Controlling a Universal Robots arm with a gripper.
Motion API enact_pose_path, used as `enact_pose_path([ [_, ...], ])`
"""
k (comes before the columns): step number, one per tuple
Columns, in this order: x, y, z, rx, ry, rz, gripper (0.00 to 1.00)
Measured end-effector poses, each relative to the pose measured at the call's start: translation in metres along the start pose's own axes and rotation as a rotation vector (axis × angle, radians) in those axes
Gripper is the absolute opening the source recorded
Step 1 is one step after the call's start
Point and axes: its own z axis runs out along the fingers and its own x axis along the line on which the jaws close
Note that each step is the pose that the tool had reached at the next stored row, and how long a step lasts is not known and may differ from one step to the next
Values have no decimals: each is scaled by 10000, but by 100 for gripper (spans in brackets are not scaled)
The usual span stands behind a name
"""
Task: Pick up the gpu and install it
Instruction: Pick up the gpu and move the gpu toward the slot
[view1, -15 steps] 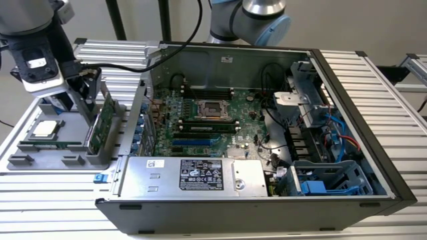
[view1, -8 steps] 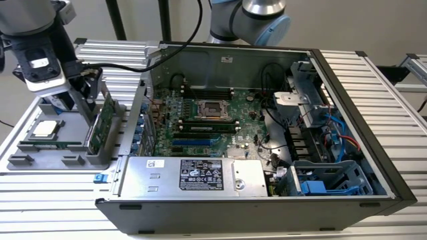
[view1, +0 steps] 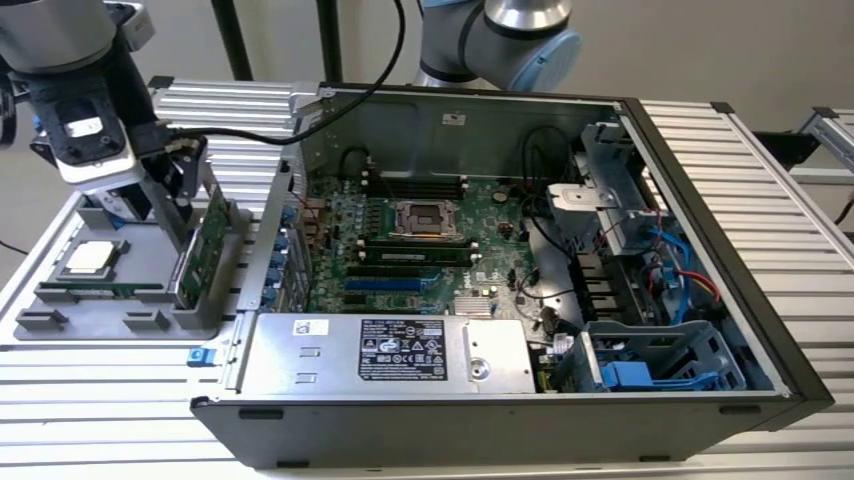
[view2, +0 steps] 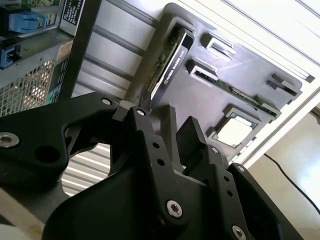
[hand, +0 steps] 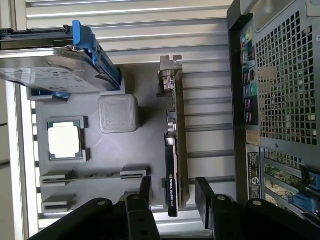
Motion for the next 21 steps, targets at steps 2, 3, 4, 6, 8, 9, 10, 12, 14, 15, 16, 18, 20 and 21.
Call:
enact_pose_path([
  [2,1,0,3,-2,-2,1,100],
  [3,1,0,4,-2,-2,1,100],
  [4,1,0,5,-2,-3,1,100],
  [6,1,0,9,-2,-3,1,100],
  [8,1,0,13,-2,-2,1,100],
  [9,1,0,16,-2,-2,1,100],
  [10,1,-1,20,-2,-2,1,100],
  [12,1,-1,27,-2,-2,1,100],
  [14,1,-2,33,-2,-2,0,100],
  [15,1,-2,37,-1,-2,0,100],
  [16,1,-2,42,-2,-2,1,100],
  [18,1,-3,49,-2,-2,1,100],
  [20,1,-3,58,-2,-2,1,100],
  [21,1,-3,63,-2,-3,0,100],
])
